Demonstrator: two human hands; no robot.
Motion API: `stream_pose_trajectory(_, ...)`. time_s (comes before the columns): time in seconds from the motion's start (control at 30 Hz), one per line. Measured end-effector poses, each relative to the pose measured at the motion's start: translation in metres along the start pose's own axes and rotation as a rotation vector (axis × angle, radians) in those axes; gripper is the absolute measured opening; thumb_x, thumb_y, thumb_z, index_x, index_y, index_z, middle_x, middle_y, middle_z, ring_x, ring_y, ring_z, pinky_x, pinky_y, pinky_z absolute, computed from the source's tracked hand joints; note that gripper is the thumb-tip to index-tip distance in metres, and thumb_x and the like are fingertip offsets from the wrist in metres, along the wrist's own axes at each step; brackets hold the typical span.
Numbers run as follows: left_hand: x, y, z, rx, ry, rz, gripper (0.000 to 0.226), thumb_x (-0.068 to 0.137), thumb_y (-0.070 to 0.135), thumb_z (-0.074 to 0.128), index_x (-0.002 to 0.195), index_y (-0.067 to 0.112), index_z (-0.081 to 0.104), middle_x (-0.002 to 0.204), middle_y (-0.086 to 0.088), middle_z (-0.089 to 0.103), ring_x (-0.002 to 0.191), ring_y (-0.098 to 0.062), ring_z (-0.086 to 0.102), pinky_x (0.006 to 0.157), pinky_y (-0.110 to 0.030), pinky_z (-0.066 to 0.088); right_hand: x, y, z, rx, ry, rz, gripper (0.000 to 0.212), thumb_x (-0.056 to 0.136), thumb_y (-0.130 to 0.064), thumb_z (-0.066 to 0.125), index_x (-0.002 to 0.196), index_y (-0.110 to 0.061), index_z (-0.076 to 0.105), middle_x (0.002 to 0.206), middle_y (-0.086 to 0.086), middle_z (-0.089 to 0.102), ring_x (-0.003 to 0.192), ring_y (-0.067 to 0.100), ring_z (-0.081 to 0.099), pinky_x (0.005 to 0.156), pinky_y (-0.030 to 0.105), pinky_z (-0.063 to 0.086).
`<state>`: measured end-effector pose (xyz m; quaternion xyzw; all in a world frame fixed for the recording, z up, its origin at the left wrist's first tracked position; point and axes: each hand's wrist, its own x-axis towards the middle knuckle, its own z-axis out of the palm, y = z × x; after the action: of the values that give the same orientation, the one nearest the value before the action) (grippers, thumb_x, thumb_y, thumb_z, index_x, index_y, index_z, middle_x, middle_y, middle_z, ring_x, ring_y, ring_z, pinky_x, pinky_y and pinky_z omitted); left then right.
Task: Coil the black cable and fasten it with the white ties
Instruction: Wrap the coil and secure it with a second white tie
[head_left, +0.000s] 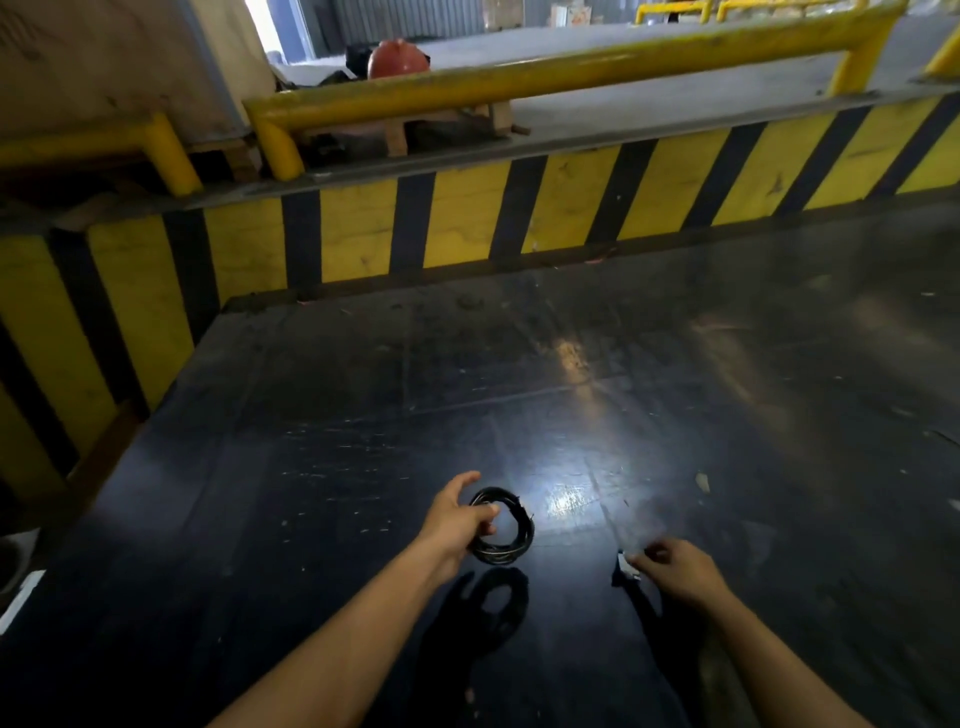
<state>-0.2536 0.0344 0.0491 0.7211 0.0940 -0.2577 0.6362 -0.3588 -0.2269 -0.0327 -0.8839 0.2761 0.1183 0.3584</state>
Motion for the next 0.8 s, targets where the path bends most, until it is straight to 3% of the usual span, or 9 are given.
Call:
stream_pose_trajectory(0.13, -0.003, 0.007, 0.004, -0.127, -0.027, -0.001, 0.06, 0.082, -0.007, 0.063, 0.134, 0.021, 0.049, 0.084, -0.01, 0.063, 0.057, -0.015, 0.052, 0.061, -0.031, 0.049, -0.009, -0.016, 0.019, -0.054, 0.114, -0.023, 0.023, 0.082, -0.036, 0.064, 0.088, -0.014, 0.059, 0.089, 0.007, 0.063, 0.077, 0.022, 0.06, 0.069, 0.035, 0.051)
stream_pose_trajectory(0.27, -0.004, 0.017, 0.005, -0.235, -0.056, -0.001, 0.058, 0.083, -0.008, 0.062, 0.133, 0.019, 0.052, 0.083, -0.009, 0.062, 0.053, -0.013, 0.051, 0.055, -0.029, 0.051, -0.011, -0.03, 0.023, 0.042, 0.089, -0.04, 0.014, 0.087, -0.025, 0.062, 0.083, -0.013, 0.057, 0.086, 0.011, 0.07, 0.074, 0.022, 0.065, 0.071, 0.037, 0.055)
stream_pose_trajectory(0.33, -0.004, 0.024, 0.003, -0.258, -0.027, 0.023, 0.06, 0.083, -0.008, 0.062, 0.135, 0.02, 0.05, 0.084, -0.007, 0.06, 0.054, -0.013, 0.05, 0.056, -0.03, 0.05, -0.011, -0.046, 0.013, 0.153, 0.092, -0.102, 0.014, 0.086, -0.021, 0.066, 0.083, -0.008, 0.061, 0.076, 0.009, 0.071, 0.067, 0.02, 0.066, 0.067, 0.032, 0.056)
stream_pose_trajectory(0.4, -0.003, 0.036, 0.001, -0.254, 0.036, 0.06, 0.063, 0.084, -0.008, 0.061, 0.138, 0.021, 0.046, 0.089, -0.006, 0.06, 0.056, -0.013, 0.048, 0.06, -0.033, 0.049, -0.011, -0.073, -0.006, 0.242, 0.121, -0.202, 0.014, 0.084, -0.018, 0.07, 0.088, -0.005, 0.067, 0.069, 0.006, 0.07, 0.06, 0.014, 0.064, 0.058, 0.018, 0.051)
stream_pose_trajectory(0.5, -0.002, 0.065, -0.002, -0.256, 0.072, 0.129, 0.062, 0.085, -0.008, 0.06, 0.137, 0.023, 0.048, 0.091, -0.004, 0.061, 0.052, -0.012, 0.044, 0.059, -0.033, 0.048, -0.018, -0.122, -0.045, 0.366, 0.07, -0.373, 0.018, 0.086, -0.005, 0.064, 0.103, -0.002, 0.067, 0.082, 0.014, 0.07, 0.062, 0.018, 0.061, 0.062, 0.022, 0.05)
stream_pose_trajectory(0.67, -0.014, 0.119, -0.001, -0.203, -0.113, 0.261, 0.045, 0.085, -0.006, 0.06, 0.125, 0.013, 0.06, 0.07, 0.001, 0.061, 0.047, -0.008, 0.045, 0.054, -0.029, 0.051, -0.047, -0.194, -0.102, 0.492, 0.08, -0.683, 0.021, 0.083, 0.0, 0.066, 0.104, -0.001, 0.063, 0.083, 0.014, 0.066, 0.069, 0.018, 0.062, 0.061, 0.015, 0.053)
stream_pose_trajectory(0.8, -0.03, 0.148, -0.001, -0.249, -0.3, 0.29, 0.029, 0.089, 0.001, 0.058, 0.117, 0.003, 0.062, 0.07, -0.003, 0.064, 0.059, -0.011, 0.056, 0.051, -0.025, 0.052, -0.053, -0.227, -0.124, 0.658, 0.149, -0.723, 0.017, 0.082, -0.002, 0.068, 0.095, -0.011, 0.061, 0.079, 0.01, 0.065, 0.067, 0.012, 0.063, 0.056, 0.014, 0.052)
